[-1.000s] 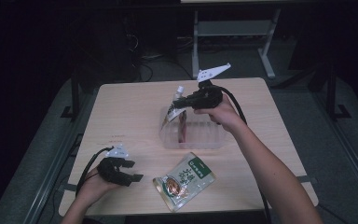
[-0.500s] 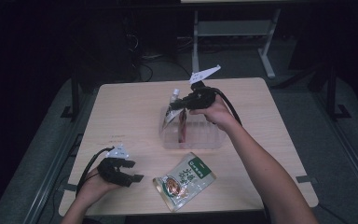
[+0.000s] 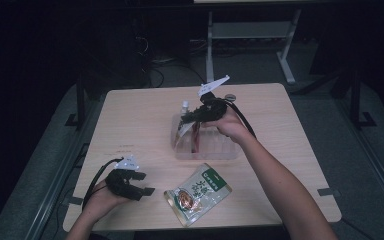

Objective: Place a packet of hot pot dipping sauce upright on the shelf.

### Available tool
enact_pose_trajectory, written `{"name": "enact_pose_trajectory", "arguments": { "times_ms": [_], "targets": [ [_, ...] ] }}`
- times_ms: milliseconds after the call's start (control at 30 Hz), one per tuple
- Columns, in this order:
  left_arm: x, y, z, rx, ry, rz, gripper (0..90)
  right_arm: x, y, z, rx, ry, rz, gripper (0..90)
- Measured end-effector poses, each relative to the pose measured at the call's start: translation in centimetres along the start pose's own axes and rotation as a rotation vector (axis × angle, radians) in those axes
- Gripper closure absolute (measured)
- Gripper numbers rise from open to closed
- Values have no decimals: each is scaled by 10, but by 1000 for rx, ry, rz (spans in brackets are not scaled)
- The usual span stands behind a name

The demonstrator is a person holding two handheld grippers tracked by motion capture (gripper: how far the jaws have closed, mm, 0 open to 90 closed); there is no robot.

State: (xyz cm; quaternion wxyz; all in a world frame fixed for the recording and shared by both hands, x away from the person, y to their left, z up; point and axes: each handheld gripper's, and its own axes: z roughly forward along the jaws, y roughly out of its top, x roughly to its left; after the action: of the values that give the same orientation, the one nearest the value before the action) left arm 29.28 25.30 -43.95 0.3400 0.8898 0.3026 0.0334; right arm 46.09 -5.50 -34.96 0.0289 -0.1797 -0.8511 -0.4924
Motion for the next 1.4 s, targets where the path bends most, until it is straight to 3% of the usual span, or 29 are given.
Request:
{"name": "enact_pose_trajectory", "arguments": {
  "times_ms": [700, 867, 933, 1067, 1100, 1400],
  "targets": [
    [0, 0, 1, 0, -4, 0, 301, 3, -3, 15, 58, -14, -19, 883],
    [0, 0, 1, 0, -4, 3, 301, 4, -2, 15, 47, -21, -26, 864],
    [0, 0, 1, -7, -4, -7, 301, 7, 0, 11, 26, -17, -7, 819],
    [0, 0, 1, -7, -3, -6, 302, 9, 2, 5, 10, -27, -14, 757],
    [0, 0, 1, -10, -7, -10, 301, 11, 3, 0, 0, -30, -10, 699],
    [0, 0, 1, -19, -17, -26, 299, 27, 6, -24, -18, -48, -23, 489]
  ]
}}
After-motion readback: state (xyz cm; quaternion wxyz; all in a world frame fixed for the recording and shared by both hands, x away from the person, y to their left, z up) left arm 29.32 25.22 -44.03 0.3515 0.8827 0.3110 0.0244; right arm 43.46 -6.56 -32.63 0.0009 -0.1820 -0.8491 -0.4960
